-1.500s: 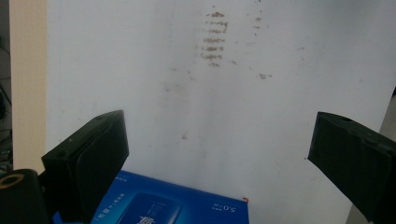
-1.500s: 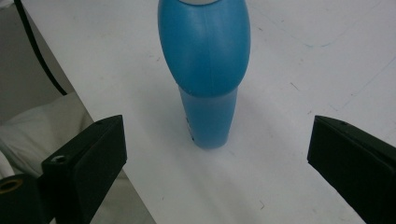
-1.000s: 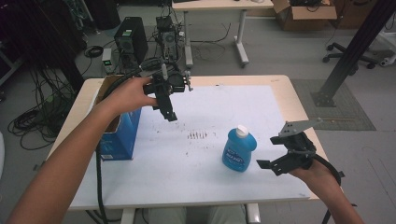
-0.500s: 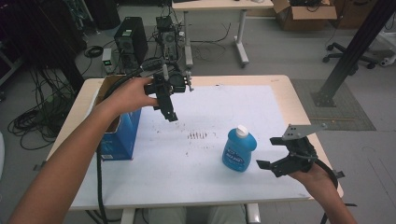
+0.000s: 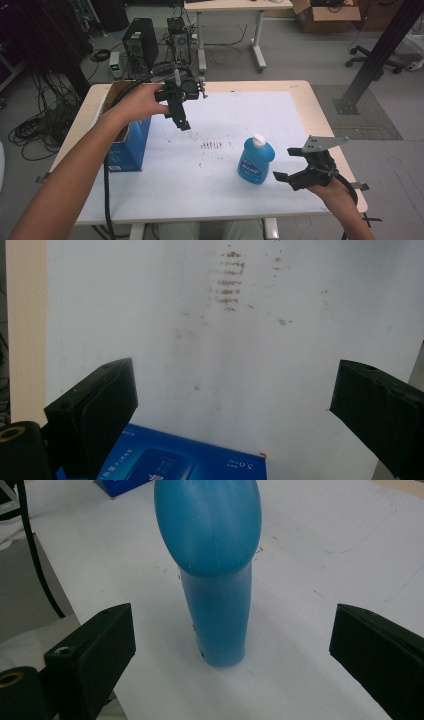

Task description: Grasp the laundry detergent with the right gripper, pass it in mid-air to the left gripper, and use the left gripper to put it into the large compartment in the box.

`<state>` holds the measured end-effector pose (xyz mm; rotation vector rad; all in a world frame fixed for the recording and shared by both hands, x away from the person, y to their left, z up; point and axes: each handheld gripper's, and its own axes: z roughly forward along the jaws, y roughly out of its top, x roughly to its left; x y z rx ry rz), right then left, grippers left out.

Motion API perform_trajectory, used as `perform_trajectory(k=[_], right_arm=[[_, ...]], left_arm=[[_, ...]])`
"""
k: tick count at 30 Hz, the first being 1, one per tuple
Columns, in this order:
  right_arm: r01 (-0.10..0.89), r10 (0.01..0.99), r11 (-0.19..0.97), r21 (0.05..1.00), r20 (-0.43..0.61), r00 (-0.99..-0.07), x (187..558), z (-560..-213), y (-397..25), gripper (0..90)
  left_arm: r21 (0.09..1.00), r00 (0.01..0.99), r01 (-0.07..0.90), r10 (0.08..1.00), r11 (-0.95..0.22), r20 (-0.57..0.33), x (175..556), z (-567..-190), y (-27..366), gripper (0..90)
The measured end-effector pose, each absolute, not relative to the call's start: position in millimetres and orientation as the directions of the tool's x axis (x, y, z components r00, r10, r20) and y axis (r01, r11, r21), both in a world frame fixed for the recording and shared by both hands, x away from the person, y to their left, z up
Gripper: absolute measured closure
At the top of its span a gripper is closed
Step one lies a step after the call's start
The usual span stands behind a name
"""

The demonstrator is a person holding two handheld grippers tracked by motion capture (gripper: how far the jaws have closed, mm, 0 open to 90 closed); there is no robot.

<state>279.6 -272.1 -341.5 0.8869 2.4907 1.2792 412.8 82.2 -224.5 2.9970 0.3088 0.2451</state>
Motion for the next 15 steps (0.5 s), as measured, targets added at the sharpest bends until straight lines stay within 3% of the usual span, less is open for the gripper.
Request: perform_trajectory(k=[15], right_arm=[[0.374,0.601,0.404,0.835,0.066,-0.797,277.6,-349.6,-273.3,4.2]], left_arm=[[0.135,0.965,0.196,0.215,-0.971,0.147,413.5,-225.3,82.6,5.2]])
